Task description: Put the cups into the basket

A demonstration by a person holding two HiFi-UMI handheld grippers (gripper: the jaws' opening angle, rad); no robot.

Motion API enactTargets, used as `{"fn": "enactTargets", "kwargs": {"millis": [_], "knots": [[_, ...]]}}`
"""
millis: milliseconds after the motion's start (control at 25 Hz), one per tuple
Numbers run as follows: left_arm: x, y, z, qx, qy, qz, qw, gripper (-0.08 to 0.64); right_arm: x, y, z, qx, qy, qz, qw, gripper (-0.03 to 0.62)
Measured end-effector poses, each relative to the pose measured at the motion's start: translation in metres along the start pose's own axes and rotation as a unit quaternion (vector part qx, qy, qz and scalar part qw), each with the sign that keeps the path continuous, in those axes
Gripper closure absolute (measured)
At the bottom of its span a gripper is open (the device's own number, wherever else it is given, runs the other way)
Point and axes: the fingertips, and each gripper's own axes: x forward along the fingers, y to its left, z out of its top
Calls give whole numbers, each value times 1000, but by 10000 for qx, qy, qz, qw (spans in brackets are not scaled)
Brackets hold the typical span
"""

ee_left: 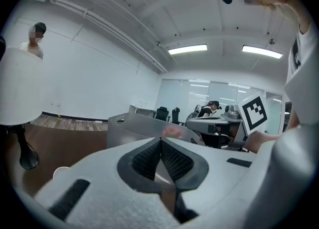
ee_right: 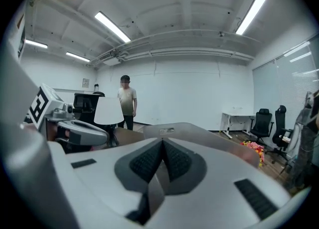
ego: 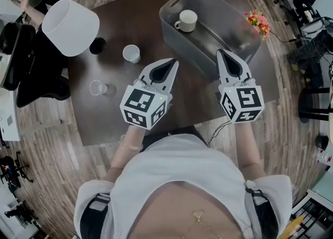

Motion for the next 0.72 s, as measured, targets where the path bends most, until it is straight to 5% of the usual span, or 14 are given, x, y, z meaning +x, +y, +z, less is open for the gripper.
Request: {"fn": "enactTargets", "kwargs": {"millis": [400,720], "knots": [[-19,23,-2,-127,-86,381,9992,548,22,50,1,-38,-51,527,9986,581],[-38,50,-6,-318,-209,950,9948,548,43,117,-6,7,-21,1338,9910,581]]}}
